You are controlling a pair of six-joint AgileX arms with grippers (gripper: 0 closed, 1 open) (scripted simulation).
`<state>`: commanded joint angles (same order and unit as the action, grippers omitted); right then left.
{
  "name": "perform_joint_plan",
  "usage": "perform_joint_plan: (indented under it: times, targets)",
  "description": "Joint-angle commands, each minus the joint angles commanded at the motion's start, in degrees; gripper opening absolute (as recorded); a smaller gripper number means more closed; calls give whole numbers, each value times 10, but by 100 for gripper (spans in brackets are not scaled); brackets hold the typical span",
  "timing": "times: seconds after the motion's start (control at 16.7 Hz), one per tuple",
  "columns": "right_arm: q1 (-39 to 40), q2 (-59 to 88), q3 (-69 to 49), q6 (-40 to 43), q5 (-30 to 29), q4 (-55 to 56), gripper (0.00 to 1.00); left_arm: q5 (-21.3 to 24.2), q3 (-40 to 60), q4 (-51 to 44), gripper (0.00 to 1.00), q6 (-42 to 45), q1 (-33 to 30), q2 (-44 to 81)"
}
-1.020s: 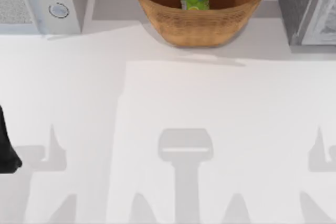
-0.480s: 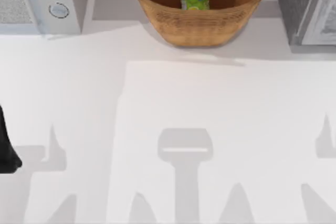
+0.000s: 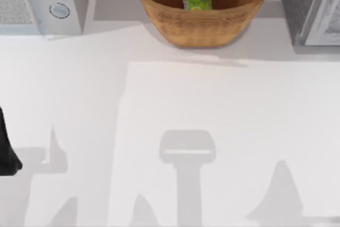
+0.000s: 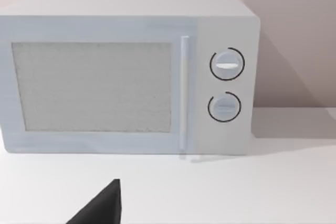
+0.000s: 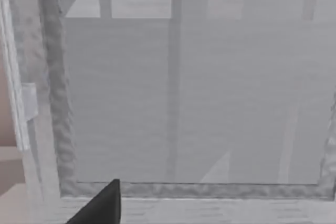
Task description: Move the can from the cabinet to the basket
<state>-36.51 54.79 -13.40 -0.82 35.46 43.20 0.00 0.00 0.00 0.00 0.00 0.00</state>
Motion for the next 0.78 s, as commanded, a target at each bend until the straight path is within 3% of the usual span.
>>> perform_joint_plan:
  times: [0.42, 0.78]
  targets:
    - [-174, 268, -60, -5, 176, 204, 100, 0, 0, 0, 100, 0, 0, 0]
    - [-222, 341, -77, -9, 225, 261, 100, 0, 0, 0, 100, 0, 0, 0]
